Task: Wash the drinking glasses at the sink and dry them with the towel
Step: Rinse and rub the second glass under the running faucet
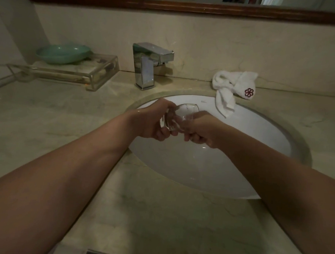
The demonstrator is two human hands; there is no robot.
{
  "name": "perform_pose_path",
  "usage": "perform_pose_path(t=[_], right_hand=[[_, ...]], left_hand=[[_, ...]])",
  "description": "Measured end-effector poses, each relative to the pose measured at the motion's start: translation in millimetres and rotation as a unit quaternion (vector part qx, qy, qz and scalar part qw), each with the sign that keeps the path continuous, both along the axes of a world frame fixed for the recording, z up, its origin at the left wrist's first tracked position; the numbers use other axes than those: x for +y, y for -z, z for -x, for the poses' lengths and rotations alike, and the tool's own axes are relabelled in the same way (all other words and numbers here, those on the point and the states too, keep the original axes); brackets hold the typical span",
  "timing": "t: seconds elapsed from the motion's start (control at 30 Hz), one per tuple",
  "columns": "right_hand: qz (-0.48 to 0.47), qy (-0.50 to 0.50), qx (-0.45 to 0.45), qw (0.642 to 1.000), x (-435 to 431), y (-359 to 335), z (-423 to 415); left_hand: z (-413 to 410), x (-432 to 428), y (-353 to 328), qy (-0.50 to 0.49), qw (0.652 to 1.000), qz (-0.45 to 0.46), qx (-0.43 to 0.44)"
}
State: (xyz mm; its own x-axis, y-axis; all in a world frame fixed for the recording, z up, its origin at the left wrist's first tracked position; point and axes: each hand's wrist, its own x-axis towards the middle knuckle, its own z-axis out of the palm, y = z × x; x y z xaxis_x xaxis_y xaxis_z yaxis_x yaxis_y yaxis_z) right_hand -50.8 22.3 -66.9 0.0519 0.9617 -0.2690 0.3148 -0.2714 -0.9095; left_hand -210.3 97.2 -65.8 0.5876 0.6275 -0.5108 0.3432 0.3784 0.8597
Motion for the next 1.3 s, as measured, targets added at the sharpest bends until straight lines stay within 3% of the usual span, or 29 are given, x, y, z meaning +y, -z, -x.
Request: perform_pose_path(t=[0.07, 0.27, 0.33, 0.5, 0.63, 0.8, 0.87, 0.93, 1.03, 1.2, 1.3], right_hand=[[0.035, -0.006, 0.011, 0.999, -0.2, -2.1, 0.8], [0.156, -0.063, 0.175, 0.97, 5.0, -2.6, -6.8], [0.155, -0.079, 0.147, 0.974, 2.4, -2.2, -7.5], [0.053, -0.014, -0.066, 0.996, 1.9, 1.7, -5.8], [0.085, -0.037, 0.029, 0.995, 3.2, -0.3, -6.4], [0.169, -0.119, 0.161, 0.965, 6.1, 2.5, -6.4], [0.153, -0.114, 0.128, 0.973, 4.9, 4.4, -0.9], [0.106, -0.092, 0.032, 0.99, 3.4, 8.3, 2.2], [0.061, -0.057, -0.059, 0.995, 6.3, 13.5, 1.4], [0.09, -0.059, -0.035, 0.994, 12.0, 14.8, 2.2], [0.143, -0.09, 0.089, 0.982, 13.4, 13.2, -2.9]], left_hand=[[0.5, -0.5, -0.8, -0.003, 1.0, 0.023, 0.0], [2.8, 0.0, -3.1, 0.0, 1.0, 0.014, 0.007], [2.8, 0.4, -1.9, 0.006, 1.0, 0.021, 0.014], [-1.8, -1.1, -0.8, 0.047, 0.997, 0.031, 0.043], [-2.1, -1.6, -0.7, 0.039, 0.998, -0.007, 0.055], [3.6, -4.5, -4.4, -0.052, 0.996, -0.051, 0.049], [4.5, -5.8, -3.2, -0.082, 0.992, -0.073, 0.062], [4.1, -7.8, -2.4, -0.086, 0.991, -0.079, 0.067], [1.8, -10.6, -2.8, -0.041, 0.994, -0.062, 0.075], [3.6, -5.6, -3.2, -0.066, 0.995, -0.053, 0.058], [4.2, -1.6, -4.5, -0.094, 0.994, -0.055, -0.003]])
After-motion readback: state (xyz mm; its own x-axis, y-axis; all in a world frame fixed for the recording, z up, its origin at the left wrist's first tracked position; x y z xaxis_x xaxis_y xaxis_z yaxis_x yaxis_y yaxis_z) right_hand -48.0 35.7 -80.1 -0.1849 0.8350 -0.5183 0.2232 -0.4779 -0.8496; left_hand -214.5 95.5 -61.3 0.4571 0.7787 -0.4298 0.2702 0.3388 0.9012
